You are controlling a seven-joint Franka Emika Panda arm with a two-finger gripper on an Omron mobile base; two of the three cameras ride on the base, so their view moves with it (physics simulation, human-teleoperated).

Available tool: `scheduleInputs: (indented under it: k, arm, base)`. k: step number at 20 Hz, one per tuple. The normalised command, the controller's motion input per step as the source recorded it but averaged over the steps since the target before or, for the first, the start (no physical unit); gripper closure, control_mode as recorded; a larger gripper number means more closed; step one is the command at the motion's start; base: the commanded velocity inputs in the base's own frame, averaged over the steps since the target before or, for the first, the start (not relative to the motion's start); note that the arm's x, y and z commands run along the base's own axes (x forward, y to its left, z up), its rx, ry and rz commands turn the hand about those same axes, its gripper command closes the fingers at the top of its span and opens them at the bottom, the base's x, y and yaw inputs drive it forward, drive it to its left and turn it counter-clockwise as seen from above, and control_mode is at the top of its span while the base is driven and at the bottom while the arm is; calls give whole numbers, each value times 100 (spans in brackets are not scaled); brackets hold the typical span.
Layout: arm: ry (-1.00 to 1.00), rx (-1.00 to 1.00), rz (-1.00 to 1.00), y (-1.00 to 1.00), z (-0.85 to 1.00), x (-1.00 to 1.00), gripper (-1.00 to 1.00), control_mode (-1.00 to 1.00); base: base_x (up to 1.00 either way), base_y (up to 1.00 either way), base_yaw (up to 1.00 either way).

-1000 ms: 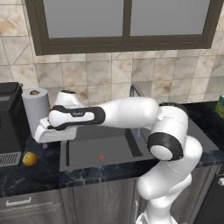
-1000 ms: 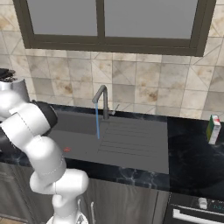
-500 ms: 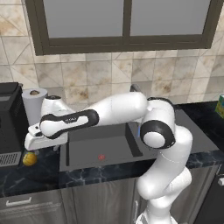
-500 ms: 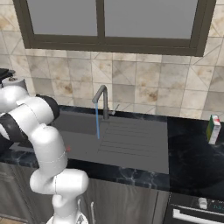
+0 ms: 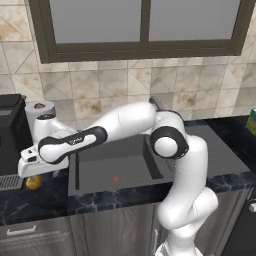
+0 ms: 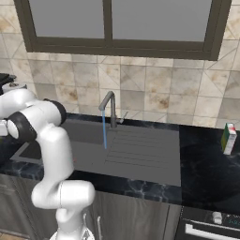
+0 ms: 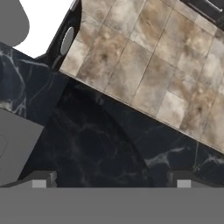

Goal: Turn on the sink faucet. Then move the squash from the counter to the sink. Turn off the sink. Move the vegetable from the sink to the pot next to the stove. Finally move the pot to the rear left burner.

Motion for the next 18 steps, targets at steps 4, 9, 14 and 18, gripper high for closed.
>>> scheduleInputs:
  k: [4, 9, 14, 18]
  arm:
    - [-1, -1, -8, 2, -27, 6, -100, -100]
    - [-1, -1, -8, 2, -24, 9, -100, -100]
    - [-1, 0, -7, 8, -14, 17, -100, -100]
    - [-1, 0, -5, 12, -10, 21, -100, -100]
  base:
    - [0, 0, 0]
    - [0, 0, 0]
    - [0, 0, 0]
    - [0, 0, 0]
